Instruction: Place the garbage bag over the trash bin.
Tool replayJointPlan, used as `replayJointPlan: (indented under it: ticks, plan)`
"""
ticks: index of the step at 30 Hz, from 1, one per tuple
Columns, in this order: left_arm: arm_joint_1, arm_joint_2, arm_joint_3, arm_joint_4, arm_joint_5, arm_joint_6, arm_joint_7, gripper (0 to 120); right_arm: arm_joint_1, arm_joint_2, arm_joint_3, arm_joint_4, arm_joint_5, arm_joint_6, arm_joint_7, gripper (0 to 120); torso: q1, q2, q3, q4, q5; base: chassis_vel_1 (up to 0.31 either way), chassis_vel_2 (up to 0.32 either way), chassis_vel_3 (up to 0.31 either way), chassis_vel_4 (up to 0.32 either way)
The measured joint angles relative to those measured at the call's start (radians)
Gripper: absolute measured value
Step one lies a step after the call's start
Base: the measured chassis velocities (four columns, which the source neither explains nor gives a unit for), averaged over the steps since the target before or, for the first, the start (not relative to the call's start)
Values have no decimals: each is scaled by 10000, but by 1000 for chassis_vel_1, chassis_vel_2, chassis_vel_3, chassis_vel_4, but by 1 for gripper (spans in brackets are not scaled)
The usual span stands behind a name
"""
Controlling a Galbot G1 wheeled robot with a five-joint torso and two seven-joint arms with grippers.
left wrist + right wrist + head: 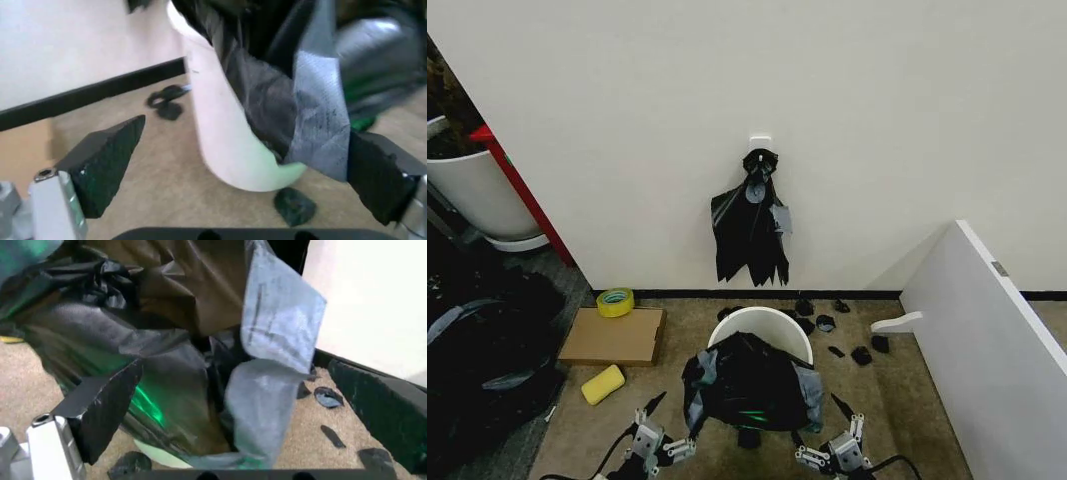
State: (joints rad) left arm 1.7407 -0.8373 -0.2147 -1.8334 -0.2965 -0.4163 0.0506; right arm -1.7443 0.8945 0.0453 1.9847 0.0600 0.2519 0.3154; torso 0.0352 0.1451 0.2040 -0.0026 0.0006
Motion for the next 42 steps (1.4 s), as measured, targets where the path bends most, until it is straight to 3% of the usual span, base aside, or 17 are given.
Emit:
replayJointPlan:
  ticks: [2, 3, 4, 8, 17, 21, 23, 26, 30, 36, 38, 39, 42]
  plan:
    - [-221, -103, -66, 659, -261, -704, 1179, 100, 59, 59, -21, -46, 0, 14, -35, 100, 0, 0, 0, 0, -2, 0, 0, 0, 0]
    - [-411, -180, -116, 1264, -628, -1241, 2403, 100, 116, 116, -43, -93, 1, 21, -59, 100, 0, 0, 1, 0, -3, 0, 0, 0, 0]
    - [-411, -180, -116, 1264, -628, -1241, 2403, 100, 116, 116, -43, -93, 1, 21, -59, 100, 0, 0, 1, 0, -3, 0, 0, 0, 0]
    - [-874, -359, -315, 2285, -1678, -2087, 4461, 100, 219, 209, -117, -188, 14, 22, -99, 100, 0, 0, 0, 0, -1, 0, 0, 0, 0]
    - [-1668, -604, -982, 3267, -2034, -2736, 5861, 100, 202, 263, -29, -110, -10, 66, -129, 100, 0, 0, 1, 0, 3, 0, 0, 0, 0]
    - [-1919, -702, -1389, 3608, -2027, -3111, 6626, 100, 33, 144, 211, 215, -184, 558, -358, 100, 0, 0, 1, 1, 0, 0, 0, 0, 0]
    - [-2193, -998, -2109, 3994, -2108, -3594, 7606, 100, -148, 37, 555, 762, -291, 1839, -1350, 100, 0, 0, 1, -3, -2, 0, 0, 0, 0]
    - [-2354, -1406, -2775, 4091, -2281, -3918, 7557, 100, 160, 45, 621, 1356, 420, 1917, -1695, 100, 0, 0, 0, 0, 0, 0, 0, 0, 0]
    - [-2253, -1936, -3570, 3567, -3293, -3844, 6976, 100, 1754, -38, 700, 1819, 2772, 1, -1365, 100, 0, 0, 1, 1, 5, 0, 0, 0, 0]
    - [-2184, -2160, -4856, 3241, -4276, -3589, 8870, 100, 4194, -610, 460, 742, 5054, -1662, -1797, 100, 0, 0, 2, 1, 3, 0, 0, 0, 0]
    - [-2273, -2197, -5266, 3263, -4255, -3454, 8415, 100, 5441, -678, 210, -140, 5570, -2580, -2628, 100, 1, -1, 2, 1, 5, 0, 0, 0, 0]
    - [-2273, -2197, -5266, 3263, -4255, -3454, 8415, 100, 5441, -678, 210, -140, 5570, -2580, -2628, 100, 1, -1, 2, 1, 5, 0, 0, 0, 0]
    - [-2196, -2343, -5408, 3060, -3908, -3359, 7214, 100, 6634, -707, 52, -1307, 5587, -3577, -4582, 100, 1, -1, 3, 3, 2, 0, 0, 0, 0]
